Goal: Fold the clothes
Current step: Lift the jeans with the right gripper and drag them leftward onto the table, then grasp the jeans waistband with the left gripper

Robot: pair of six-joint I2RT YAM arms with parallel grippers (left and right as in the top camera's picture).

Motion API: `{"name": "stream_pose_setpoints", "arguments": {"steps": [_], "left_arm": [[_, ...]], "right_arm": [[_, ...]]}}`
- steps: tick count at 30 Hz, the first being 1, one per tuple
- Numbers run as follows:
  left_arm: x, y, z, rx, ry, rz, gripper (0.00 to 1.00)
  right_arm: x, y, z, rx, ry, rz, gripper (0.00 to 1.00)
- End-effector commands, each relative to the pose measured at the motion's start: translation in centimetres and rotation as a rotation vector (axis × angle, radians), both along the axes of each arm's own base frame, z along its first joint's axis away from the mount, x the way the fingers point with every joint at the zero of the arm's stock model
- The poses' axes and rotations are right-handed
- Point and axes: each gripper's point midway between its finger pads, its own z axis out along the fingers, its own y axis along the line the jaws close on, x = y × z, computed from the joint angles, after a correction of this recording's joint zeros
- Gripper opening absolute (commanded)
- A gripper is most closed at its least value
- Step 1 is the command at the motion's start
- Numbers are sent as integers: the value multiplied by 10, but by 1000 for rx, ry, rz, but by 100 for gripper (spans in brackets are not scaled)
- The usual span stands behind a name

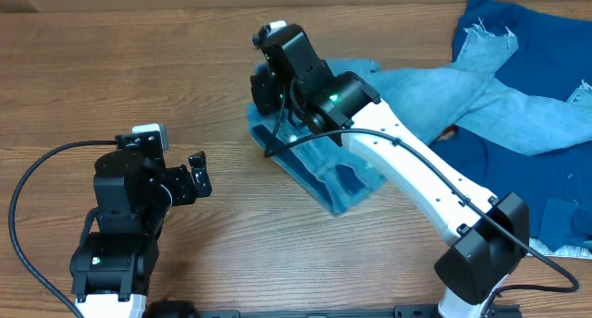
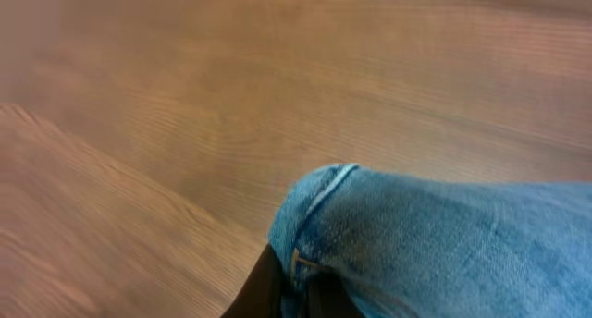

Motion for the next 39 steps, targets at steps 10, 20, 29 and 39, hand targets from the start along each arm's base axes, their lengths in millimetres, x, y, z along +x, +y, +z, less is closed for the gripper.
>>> {"name": "stream_pose_setpoints", "arguments": {"steps": [10, 20, 29, 39], "left_arm": [[3, -22, 19, -91, -54, -96, 100], [8, -110, -18, -327, 153, -291, 100], [-13, -237, -113, -461, 535, -340, 100], [-33, -261, -200, -495, 808, -128, 100]], "right_arm": [[19, -96, 33, -131, -35, -178, 100], [-6, -330, 56, -232, 132, -653, 100], [-29, -395, 43, -218, 256, -796, 100], [-32, -395, 41, -222, 274, -795, 100]]}}
